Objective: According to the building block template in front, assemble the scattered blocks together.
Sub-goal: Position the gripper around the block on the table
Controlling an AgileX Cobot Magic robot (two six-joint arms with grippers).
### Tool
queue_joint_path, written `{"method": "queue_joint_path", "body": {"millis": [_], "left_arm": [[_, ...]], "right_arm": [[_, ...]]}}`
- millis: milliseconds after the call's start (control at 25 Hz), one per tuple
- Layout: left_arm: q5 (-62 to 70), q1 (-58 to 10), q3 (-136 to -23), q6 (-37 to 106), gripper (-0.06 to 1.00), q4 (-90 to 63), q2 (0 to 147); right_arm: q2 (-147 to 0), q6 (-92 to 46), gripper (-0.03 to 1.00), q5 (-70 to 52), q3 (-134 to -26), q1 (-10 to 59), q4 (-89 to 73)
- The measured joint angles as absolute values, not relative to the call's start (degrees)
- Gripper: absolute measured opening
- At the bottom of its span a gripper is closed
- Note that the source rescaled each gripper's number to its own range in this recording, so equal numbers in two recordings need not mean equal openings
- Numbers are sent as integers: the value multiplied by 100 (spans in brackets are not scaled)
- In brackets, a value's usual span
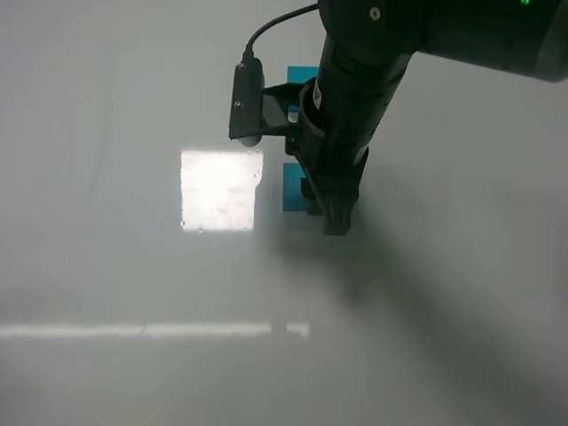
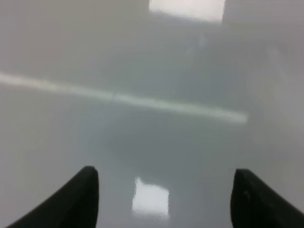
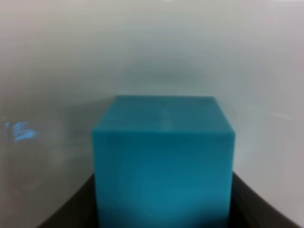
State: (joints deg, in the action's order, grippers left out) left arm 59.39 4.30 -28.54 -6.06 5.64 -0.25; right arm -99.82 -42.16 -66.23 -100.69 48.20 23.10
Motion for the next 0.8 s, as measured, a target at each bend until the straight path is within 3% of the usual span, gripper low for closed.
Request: {"method": "queue_joint_path", "body": {"millis": [640, 800], "left_arm": [[5939, 430, -2854, -606, 57, 564, -25], [5939, 430, -2854, -606, 57, 564, -25]], "right_arm": [[-9969, -4635, 18, -6644, -10069, 4820, 2405], [-9912, -4637, 32, -6638, -10069, 4820, 2405]]}}
